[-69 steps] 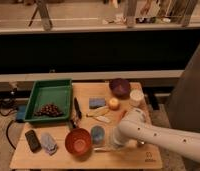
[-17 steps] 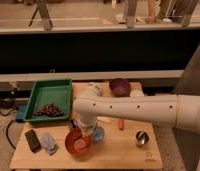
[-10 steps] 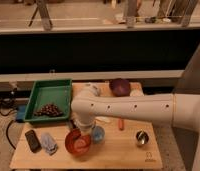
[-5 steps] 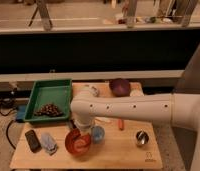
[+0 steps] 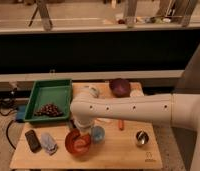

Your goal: Place fork in red bowl

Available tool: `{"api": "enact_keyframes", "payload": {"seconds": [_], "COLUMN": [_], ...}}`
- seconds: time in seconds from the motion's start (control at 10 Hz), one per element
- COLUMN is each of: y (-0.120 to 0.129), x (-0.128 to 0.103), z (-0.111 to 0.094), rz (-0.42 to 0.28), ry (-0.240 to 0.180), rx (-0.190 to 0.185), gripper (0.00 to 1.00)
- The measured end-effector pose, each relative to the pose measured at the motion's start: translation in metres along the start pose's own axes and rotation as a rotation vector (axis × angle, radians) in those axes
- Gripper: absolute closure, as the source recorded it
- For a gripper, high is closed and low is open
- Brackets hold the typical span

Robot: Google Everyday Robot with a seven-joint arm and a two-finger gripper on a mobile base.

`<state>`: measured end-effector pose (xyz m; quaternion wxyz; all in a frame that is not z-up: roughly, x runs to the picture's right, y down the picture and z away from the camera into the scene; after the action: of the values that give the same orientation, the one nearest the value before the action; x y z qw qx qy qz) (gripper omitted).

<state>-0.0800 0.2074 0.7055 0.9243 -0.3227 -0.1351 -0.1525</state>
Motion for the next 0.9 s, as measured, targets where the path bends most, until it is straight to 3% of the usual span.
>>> {"api": "enact_keyframes", "payload": {"seconds": [0.6,0.9], "y": [-0.0022,-0.0032], "x": [-0.0037,-0.0069], "z": [0.0001,-0.0002], "rz": [-0.026,-0.042], "ry": [0.0,-0.003], "rx": [0.018,0.027], "gripper": [0.71,0.83]}}
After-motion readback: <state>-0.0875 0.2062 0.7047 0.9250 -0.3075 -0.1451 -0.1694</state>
